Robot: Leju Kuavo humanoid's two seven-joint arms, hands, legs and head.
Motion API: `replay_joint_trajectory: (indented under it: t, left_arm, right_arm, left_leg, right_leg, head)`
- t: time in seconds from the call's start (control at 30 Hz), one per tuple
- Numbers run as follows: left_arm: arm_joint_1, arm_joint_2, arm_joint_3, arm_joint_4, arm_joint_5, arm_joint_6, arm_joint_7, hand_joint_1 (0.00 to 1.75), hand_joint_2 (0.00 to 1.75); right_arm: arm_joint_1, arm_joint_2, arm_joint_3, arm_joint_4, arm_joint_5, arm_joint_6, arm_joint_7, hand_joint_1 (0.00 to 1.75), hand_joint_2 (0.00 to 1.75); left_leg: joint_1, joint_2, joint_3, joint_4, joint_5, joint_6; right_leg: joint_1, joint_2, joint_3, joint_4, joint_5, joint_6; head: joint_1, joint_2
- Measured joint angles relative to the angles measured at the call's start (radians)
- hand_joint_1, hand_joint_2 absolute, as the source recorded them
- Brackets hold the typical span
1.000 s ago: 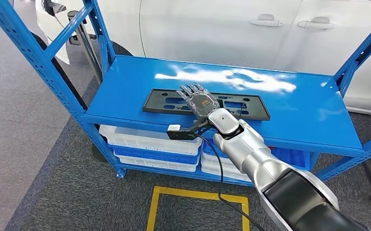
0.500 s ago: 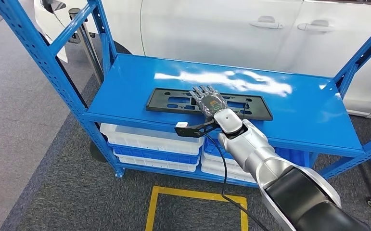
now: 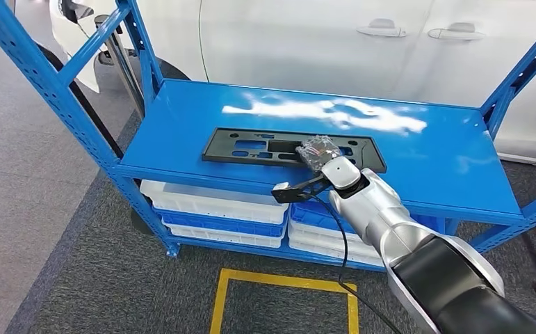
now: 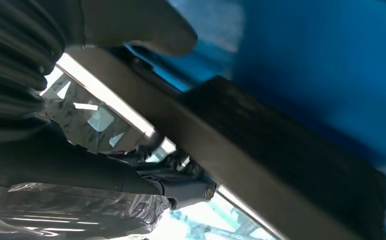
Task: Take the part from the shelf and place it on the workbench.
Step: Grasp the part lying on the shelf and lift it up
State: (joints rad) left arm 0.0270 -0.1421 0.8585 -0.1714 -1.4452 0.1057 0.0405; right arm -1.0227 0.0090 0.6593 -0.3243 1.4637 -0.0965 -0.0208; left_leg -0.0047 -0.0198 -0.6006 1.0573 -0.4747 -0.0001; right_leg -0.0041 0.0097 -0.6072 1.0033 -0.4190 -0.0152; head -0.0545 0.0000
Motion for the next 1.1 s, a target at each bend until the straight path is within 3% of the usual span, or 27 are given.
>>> replay_joint_trajectory:
  t: [0.1,0.13,0.17,0.2,0.27,0.33,0.43,0.5,0.6,0.63,0.67,0.7,0.73,0.8,0.83,0.9,0.97,1.03,1.1]
  left_arm:
    - [-0.002,0.001,0.002,0.000,0.002,0.000,-0.012,0.00,0.00]
    - [-0.002,0.001,0.003,0.000,0.002,0.000,-0.018,0.00,0.00]
    - [-0.002,0.001,0.003,0.000,0.003,0.000,-0.021,0.00,0.00]
    - [-0.002,0.001,0.004,0.000,0.003,0.000,-0.022,0.00,0.00]
    - [-0.001,0.001,0.006,0.000,0.003,0.000,-0.015,0.00,0.00]
    - [0.001,0.001,0.007,0.000,0.003,-0.001,-0.012,0.00,0.00]
    - [0.002,0.000,0.007,0.000,0.003,0.000,-0.012,0.00,0.00]
    - [0.002,-0.001,0.007,0.000,0.003,0.000,-0.012,0.00,0.00]
    - [0.002,-0.002,0.008,0.000,0.003,0.000,-0.012,0.00,0.00]
    - [0.002,-0.002,0.008,0.000,0.003,0.000,-0.012,0.00,0.00]
    - [0.002,-0.002,0.008,0.000,0.003,0.000,-0.012,0.00,0.00]
    - [0.002,-0.002,0.009,0.000,0.003,0.000,-0.012,0.00,0.00]
    - [0.001,-0.002,0.010,0.000,0.003,0.000,-0.012,0.00,0.00]
    - [0.001,-0.002,0.010,0.000,0.002,0.000,-0.012,0.00,0.00]
    - [0.001,-0.002,0.010,0.000,0.002,0.000,-0.012,0.00,0.00]
    - [0.002,-0.002,0.010,0.000,0.002,-0.001,-0.013,0.00,0.00]
    - [0.002,-0.001,0.010,0.000,0.001,-0.001,-0.015,0.00,0.87]
    - [0.000,0.001,0.010,0.000,0.000,0.000,-0.020,0.00,1.75]
    - [-0.007,0.001,0.010,0.000,0.000,0.005,-0.028,0.00,1.75]
  right_arm:
    - [-0.007,-0.002,0.003,0.002,0.007,0.007,-0.014,1.75,1.75]
    - [-0.007,-0.004,0.003,0.003,0.008,0.005,-0.017,1.75,1.75]
    - [-0.007,-0.006,0.004,0.003,0.009,0.002,-0.020,1.75,1.75]
    - [-0.008,-0.007,0.004,0.003,0.010,-0.002,-0.024,1.75,1.75]
    - [-0.010,-0.011,0.005,0.003,0.013,-0.008,-0.031,1.75,1.75]
    - [-0.013,-0.015,0.008,0.003,0.018,-0.009,-0.037,1.75,1.75]
    - [-0.017,-0.020,0.012,0.002,0.023,-0.009,-0.043,1.75,1.75]
    - [-0.019,-0.022,0.013,0.002,0.023,-0.009,-0.047,1.75,1.75]
    - [-0.018,-0.024,0.015,0.002,0.023,-0.009,-0.048,1.75,1.75]
    - [-0.017,-0.025,0.016,0.002,0.023,-0.009,-0.048,1.75,1.75]
    - [-0.016,-0.025,0.017,0.002,0.023,-0.009,-0.048,1.75,1.75]
    - [-0.016,-0.025,0.018,0.002,0.023,-0.010,-0.049,1.75,1.75]
    - [-0.017,-0.025,0.018,0.002,0.020,-0.011,-0.051,1.75,1.75]
    - [-0.018,-0.025,0.017,0.000,-0.005,-0.021,-0.074,1.75,1.75]
    - [-0.017,-0.023,0.010,-0.005,-0.036,-0.031,-0.102,1.75,1.75]
    - [-0.009,-0.021,-0.017,-0.023,-0.126,-0.060,-0.189,1.75,1.75]
    - [0.004,-0.017,-0.059,-0.058,-0.228,-0.078,-0.290,1.75,1.75]
    - [0.020,-0.009,-0.094,-0.128,-0.340,-0.053,-0.377,1.75,1.75]
    - [0.045,-0.007,-0.121,-0.242,-0.507,0.025,-0.452,1.75,1.75]
  left_leg:
    - [-0.002,-0.002,-0.088,0.186,-0.085,-0.008]
    - [-0.003,-0.003,-0.109,0.234,-0.097,-0.010]
    - [-0.003,-0.004,-0.112,0.246,-0.090,-0.010]
    - [-0.004,-0.005,-0.097,0.221,-0.064,-0.010]
    - [-0.003,-0.002,-0.035,0.091,0.006,-0.007]
    - [-0.003,0.000,0.008,-0.010,0.033,0.003]
    - [-0.001,-0.004,0.011,-0.032,0.032,0.020]
    - [0.004,-0.003,0.011,-0.037,0.036,0.029]
    - [0.006,0.000,0.010,-0.039,0.039,0.036]
    - [0.007,0.000,0.009,-0.039,0.039,0.036]
    - [0.007,0.000,0.009,-0.038,0.038,0.035]
    - [0.007,-0.001,0.009,-0.038,0.038,0.035]
    - [0.008,-0.001,0.011,-0.038,0.037,0.034]
    - [0.007,-0.003,0.014,-0.037,0.035,0.027]
    - [0.006,-0.004,0.013,-0.037,0.034,0.022]
    - [0.004,-0.006,0.011,-0.039,0.035,0.010]
    - [0.005,-0.004,0.009,-0.038,0.032,-0.001]
    - [0.005,-0.002,-0.016,0.011,0.000,-0.010]
    - [0.005,-0.001,-0.077,0.137,-0.063,-0.015]
  right_leg:
    - [0.002,0.000,0.003,-0.004,0.001,-0.010]
    - [0.003,0.000,0.005,-0.003,0.000,-0.011]
    - [0.004,0.000,0.008,-0.002,-0.002,-0.011]
    - [0.005,0.001,0.011,-0.001,-0.004,-0.011]
    - [0.007,0.002,0.015,0.006,-0.010,-0.008]
    - [0.012,0.004,0.008,0.016,-0.014,0.000]
    - [0.015,0.006,-0.002,0.020,-0.014,0.012]
    - [0.014,0.004,-0.015,0.051,-0.036,0.025]
    - [0.003,0.001,-0.093,0.221,-0.125,0.045]
    - [-0.001,0.000,-0.120,0.276,-0.143,0.049]
    - [-0.005,-0.001,-0.133,0.302,-0.143,0.053]
    - [-0.008,-0.002,-0.128,0.290,-0.125,0.055]
    - [-0.010,-0.003,-0.105,0.242,-0.093,0.055]
    - [-0.011,-0.003,-0.038,0.103,-0.032,0.052]
    - [-0.008,-0.001,-0.015,0.054,-0.017,0.046]
    - [-0.003,0.003,-0.004,0.021,-0.017,0.033]
    - [-0.004,0.003,-0.005,0.015,-0.012,0.019]
    - [-0.008,0.004,-0.002,0.008,-0.008,0.004]
    - [-0.004,0.004,-0.002,0.006,-0.008,-0.005]
  head:
    - [0.000,0.000]
    - [0.000,0.000]
    - [0.000,0.000]
    - [0.000,0.000]
    - [0.000,0.000]
    - [0.000,0.000]
    - [0.000,0.000]
    - [0.000,0.000]
    - [0.000,0.000]
    - [0.000,0.000]
    - [0.000,0.000]
    - [0.000,0.000]
    - [0.000,0.000]
    - [0.000,0.000]
    - [0.000,0.000]
    - [0.000,0.000]
    - [0.000,0.000]
    - [0.000,0.000]
    - [0.000,0.000]
